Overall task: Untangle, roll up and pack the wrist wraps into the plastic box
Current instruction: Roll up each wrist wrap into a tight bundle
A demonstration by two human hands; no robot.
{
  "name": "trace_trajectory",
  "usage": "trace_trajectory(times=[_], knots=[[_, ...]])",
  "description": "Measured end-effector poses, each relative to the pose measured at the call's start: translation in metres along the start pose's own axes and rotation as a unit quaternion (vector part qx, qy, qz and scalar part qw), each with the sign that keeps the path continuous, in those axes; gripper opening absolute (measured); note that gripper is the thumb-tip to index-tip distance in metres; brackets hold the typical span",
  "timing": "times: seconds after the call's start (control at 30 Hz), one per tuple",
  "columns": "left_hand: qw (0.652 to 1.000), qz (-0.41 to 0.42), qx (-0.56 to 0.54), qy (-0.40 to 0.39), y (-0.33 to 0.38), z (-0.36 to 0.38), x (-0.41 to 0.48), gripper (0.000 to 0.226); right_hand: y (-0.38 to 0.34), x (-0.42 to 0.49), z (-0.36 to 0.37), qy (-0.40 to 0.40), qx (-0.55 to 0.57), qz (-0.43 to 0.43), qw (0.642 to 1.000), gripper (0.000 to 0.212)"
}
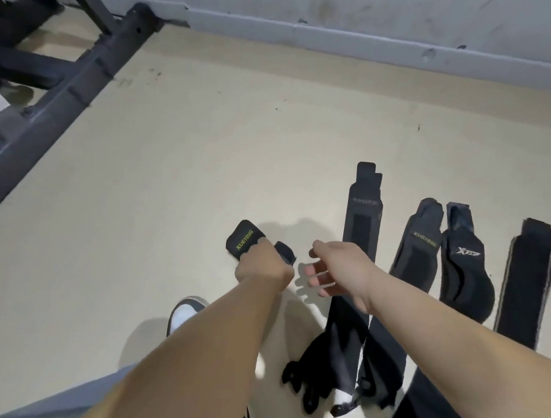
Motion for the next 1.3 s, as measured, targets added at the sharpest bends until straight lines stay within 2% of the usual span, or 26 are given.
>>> trace_trajectory(times=[0.17, 0.33, 0.43, 0.57, 0.63, 0.7, 0.73, 0.77, 0.8, 0.9, 0.97, 1.03, 1.07, 1.2, 1.3], knots=[[0.993, 0.057, 0.103, 0.030, 0.006, 0.015, 0.041, 0.046, 0.046, 0.031, -0.004, 0.056, 0.033, 0.075, 0.995, 0.022], [0.976, 0.109, 0.171, 0.077, -0.008, 0.036, 0.048, 0.050, 0.069, 0.045, -0.009, 0.072, 0.036, 0.087, 0.993, 0.020], [0.977, 0.106, 0.166, 0.083, -0.009, 0.040, 0.049, 0.057, 0.079, 0.046, -0.013, 0.085, 0.045, 0.106, 0.990, 0.021], [0.977, 0.120, 0.147, 0.102, -0.004, 0.037, 0.048, 0.053, 0.083, 0.047, -0.023, 0.099, 0.071, 0.107, 0.987, 0.017], [0.955, 0.192, 0.163, 0.154, 0.002, 0.035, 0.044, 0.047, 0.082, 0.049, -0.032, 0.113, 0.070, 0.104, 0.986, 0.018], [0.912, 0.295, 0.178, 0.221, 0.013, 0.037, 0.035, 0.034, 0.083, 0.052, -0.039, 0.128, 0.063, 0.109, 0.984, 0.016], [0.895, 0.342, 0.172, 0.230, 0.022, 0.039, 0.026, 0.029, 0.084, 0.054, -0.043, 0.138, 0.059, 0.109, 0.983, 0.013], [0.887, 0.379, 0.157, 0.212, 0.031, 0.042, 0.017, 0.027, 0.085, 0.055, -0.047, 0.149, 0.053, 0.112, 0.981, 0.010], [0.897, 0.391, 0.137, 0.155, 0.039, 0.053, 0.009, 0.027, 0.087, 0.055, -0.050, 0.160, 0.044, 0.112, 0.980, 0.009], [0.956, 0.269, 0.082, -0.090, 0.051, 0.080, -0.017, 0.035, 0.094, 0.063, -0.057, 0.169, 0.038, 0.125, 0.977, 0.019], [0.976, 0.146, 0.004, -0.162, 0.046, 0.101, -0.028, 0.040, 0.099, 0.073, -0.060, 0.154, 0.050, 0.145, 0.976, 0.030], [0.978, 0.032, -0.102, -0.182, 0.041, 0.117, -0.035, 0.045, 0.105, 0.082, -0.063, 0.139, 0.072, 0.170, 0.973, 0.035], [0.975, 0.002, -0.132, -0.179, 0.041, 0.123, -0.036, 0.048, 0.108, 0.086, -0.065, 0.139, 0.076, 0.176, 0.972, 0.035], [0.964, -0.030, -0.177, -0.198, 0.053, 0.131, -0.036, 0.061, 0.117, 0.089, -0.065, 0.129, 0.076, 0.186, 0.971, 0.029], [0.961, -0.045, -0.179, -0.204, 0.059, 0.131, -0.033, 0.059, 0.121, 0.087, -0.066, 0.128, 0.074, 0.212, 0.966, 0.014]])
Point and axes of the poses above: each hand's wrist, its own x-axis towards the middle knuckle, its own z-axis out of the palm, y = z × x, the point moved 2 cm from there along x, towards the middle knuckle, and after that the axes turned 11 degrees about y, right-handed, at the moved point
